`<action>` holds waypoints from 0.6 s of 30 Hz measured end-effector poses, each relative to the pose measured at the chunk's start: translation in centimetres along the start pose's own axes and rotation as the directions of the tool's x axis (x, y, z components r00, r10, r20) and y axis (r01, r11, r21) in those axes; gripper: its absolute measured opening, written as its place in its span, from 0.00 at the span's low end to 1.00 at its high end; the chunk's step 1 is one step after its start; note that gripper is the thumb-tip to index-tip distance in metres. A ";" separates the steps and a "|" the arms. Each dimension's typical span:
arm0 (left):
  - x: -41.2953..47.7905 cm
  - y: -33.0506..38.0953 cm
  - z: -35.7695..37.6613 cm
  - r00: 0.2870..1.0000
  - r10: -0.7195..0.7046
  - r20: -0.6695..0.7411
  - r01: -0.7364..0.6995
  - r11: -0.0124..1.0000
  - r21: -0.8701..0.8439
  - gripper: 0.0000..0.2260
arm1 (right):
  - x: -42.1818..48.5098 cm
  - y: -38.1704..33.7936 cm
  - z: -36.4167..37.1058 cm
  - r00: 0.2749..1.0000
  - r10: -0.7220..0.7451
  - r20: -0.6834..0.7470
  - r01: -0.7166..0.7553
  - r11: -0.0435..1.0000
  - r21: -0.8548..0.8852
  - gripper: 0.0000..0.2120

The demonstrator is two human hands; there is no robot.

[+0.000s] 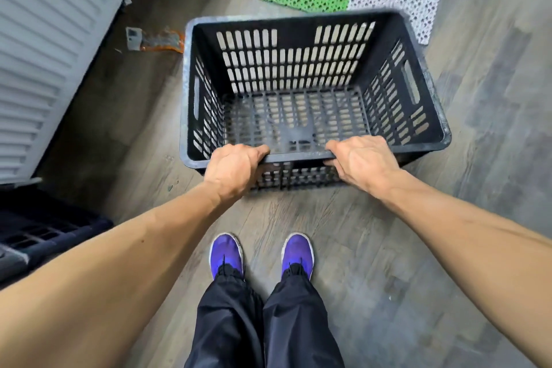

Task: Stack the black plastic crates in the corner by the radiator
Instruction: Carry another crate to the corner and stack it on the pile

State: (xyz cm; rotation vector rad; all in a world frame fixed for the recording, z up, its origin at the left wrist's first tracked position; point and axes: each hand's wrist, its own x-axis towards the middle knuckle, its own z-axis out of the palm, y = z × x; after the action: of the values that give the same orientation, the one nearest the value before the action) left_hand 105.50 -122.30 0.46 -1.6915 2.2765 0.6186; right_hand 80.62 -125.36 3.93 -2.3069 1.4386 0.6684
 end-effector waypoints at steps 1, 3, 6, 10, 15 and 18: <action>-0.4 -0.1 -1.5 1.000 0.025 -0.001 -0.025 1.000 -0.006 0.14 | -0.4 -0.1 -1.3 1.000 -0.022 -0.013 0.022 1.000 -0.006 0.09; -1.2 -0.5 -4.1 0.997 0.072 0.031 -0.071 0.996 -0.054 0.17 | -1.2 -0.4 -3.7 0.998 -0.058 -0.015 0.058 0.998 0.000 0.11; -3.2 -1.0 -7.2 0.988 0.133 0.082 -0.122 0.985 -0.120 0.21 | -3.1 -1.3 -6.8 0.994 -0.109 -0.011 0.108 0.994 -0.011 0.13; -7.5 -0.6 -10.1 0.987 0.101 0.125 -0.081 0.985 -0.155 0.27 | -6.6 -3.5 -9.8 0.987 -0.162 0.014 0.162 0.986 -0.034 0.14; -14.3 0.9 -14.3 0.987 0.013 0.160 0.015 0.985 -0.172 0.20 | -11.6 -6.2 -13.8 0.965 -0.257 0.054 0.260 0.963 -0.075 0.15; -18.4 1.8 -18.0 0.989 -0.044 0.140 0.069 0.981 -0.181 0.17 | -14.1 -7.6 -17.4 0.954 -0.296 0.048 0.299 0.951 -0.083 0.14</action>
State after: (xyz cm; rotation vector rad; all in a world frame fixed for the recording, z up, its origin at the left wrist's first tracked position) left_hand 110.46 -114.62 24.65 -1.7309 2.1264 0.9286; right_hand 85.78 -120.59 26.50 -2.4963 1.0319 0.6889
